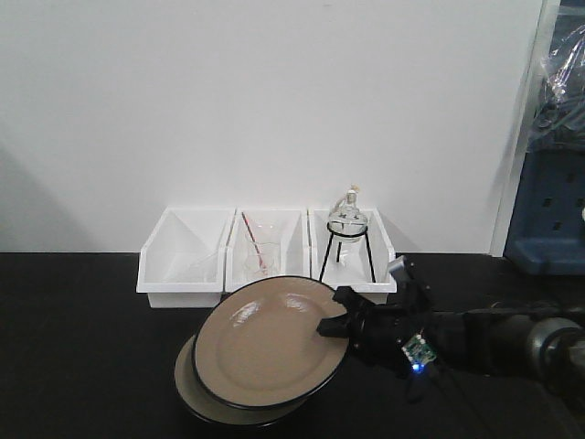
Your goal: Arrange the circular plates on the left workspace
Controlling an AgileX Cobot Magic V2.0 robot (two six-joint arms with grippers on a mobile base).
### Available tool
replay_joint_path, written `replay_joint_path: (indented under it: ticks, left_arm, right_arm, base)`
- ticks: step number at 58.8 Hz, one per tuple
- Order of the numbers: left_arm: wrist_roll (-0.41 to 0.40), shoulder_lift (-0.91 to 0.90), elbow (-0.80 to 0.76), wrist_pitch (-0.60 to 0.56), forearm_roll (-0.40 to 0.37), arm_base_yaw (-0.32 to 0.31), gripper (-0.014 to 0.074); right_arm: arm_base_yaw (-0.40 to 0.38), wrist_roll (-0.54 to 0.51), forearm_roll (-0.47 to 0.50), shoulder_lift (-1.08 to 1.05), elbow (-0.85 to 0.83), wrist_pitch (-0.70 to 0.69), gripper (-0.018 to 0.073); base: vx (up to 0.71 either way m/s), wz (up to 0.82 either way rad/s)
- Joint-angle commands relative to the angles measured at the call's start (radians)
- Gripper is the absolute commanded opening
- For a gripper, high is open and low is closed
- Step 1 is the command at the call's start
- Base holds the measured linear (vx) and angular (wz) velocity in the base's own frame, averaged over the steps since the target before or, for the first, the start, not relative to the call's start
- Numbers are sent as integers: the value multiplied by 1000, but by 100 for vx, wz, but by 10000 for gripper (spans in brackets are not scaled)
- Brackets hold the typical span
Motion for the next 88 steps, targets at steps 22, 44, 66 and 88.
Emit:
replay_joint_path:
  ticks: [22, 44, 66, 88]
  left_arm:
    - [6, -14, -23, 0, -58, -1, 0]
    - [6, -14, -23, 3, -58, -1, 0]
    - [6, -14, -23, 11, -58, -1, 0]
    - [6, -14, -23, 17, -57, -1, 0]
  right_arm:
    - [60, 17, 129, 52, -136, 2, 6]
    - [60, -209, 103, 52, -136, -19, 247]
    - [54, -622, -31, 32, -136, -74, 407]
    - [-31, -690, -98, -61, -136, -228, 396]
  base:
    - [0, 0]
    - [0, 0]
    - [0, 0]
    - [0, 0]
